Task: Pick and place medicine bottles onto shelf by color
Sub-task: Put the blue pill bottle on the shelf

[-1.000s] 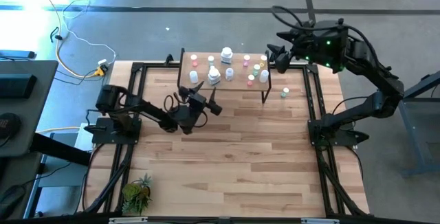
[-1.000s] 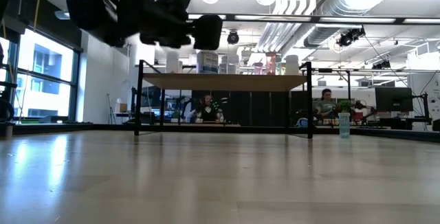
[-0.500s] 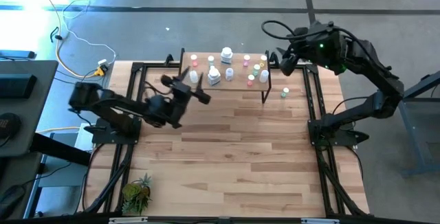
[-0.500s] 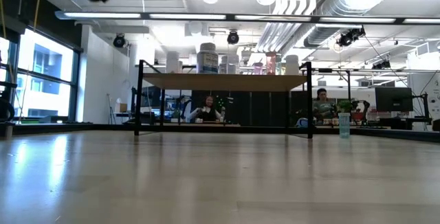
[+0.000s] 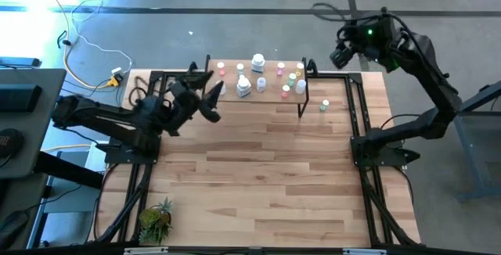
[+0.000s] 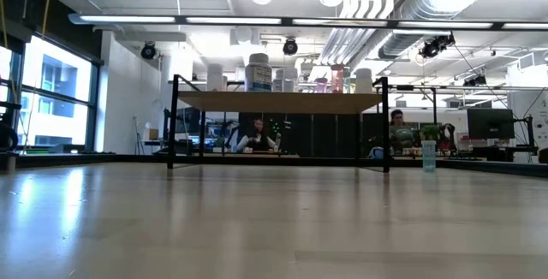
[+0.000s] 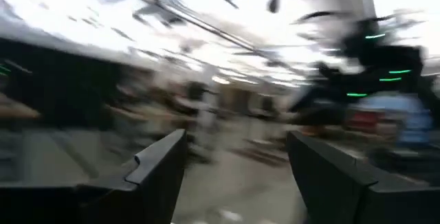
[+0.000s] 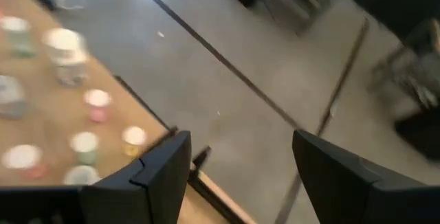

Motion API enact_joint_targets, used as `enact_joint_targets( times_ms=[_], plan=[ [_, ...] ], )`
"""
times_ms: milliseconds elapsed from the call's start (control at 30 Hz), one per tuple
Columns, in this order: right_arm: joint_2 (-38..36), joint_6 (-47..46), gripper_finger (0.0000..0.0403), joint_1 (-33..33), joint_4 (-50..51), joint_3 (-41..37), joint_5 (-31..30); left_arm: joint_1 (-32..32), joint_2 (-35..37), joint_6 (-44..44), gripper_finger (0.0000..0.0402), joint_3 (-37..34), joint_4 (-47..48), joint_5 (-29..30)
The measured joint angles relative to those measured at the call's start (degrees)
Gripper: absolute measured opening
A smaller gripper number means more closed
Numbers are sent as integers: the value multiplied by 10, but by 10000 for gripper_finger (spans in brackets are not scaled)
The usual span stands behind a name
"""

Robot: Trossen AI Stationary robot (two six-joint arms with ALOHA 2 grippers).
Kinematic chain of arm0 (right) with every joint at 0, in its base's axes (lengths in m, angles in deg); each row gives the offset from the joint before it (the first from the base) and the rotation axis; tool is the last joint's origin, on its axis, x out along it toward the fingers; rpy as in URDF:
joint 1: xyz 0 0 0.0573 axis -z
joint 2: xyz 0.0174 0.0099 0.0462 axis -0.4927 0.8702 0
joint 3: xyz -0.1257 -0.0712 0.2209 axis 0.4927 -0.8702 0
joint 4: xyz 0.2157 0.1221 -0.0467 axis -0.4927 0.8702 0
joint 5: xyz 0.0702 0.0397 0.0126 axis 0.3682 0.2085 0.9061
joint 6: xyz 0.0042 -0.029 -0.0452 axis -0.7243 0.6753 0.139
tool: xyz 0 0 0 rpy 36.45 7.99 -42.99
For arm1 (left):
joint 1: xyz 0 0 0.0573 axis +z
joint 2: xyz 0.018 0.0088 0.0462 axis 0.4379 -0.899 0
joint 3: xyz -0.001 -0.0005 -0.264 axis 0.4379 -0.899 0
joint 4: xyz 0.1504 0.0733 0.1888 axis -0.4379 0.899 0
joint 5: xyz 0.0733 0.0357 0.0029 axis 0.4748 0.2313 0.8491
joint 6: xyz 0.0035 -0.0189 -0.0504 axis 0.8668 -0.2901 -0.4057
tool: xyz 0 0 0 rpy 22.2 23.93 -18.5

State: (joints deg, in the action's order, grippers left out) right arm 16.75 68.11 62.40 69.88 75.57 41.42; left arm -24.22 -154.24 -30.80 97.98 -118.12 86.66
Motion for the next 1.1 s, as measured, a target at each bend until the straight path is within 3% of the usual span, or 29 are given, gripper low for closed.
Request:
enact_joint_targets(
  times_ms=[167,333,567,967,1100],
  plan=[
    [0,-60,246,99,51,-1,53,50,48,-205,241,0,193,-108],
    [6,-123,246,174,73,-1,120,120,83,-286,241,0,306,-192],
    [27,-168,246,204,110,-1,160,226,96,-295,241,0,343,-332],
    [83,-296,246,210,197,-1,149,383,96,-295,241,0,344,-539],
    [78,-324,246,202,193,-41,148,421,96,-301,241,0,346,-593]
  ],
)
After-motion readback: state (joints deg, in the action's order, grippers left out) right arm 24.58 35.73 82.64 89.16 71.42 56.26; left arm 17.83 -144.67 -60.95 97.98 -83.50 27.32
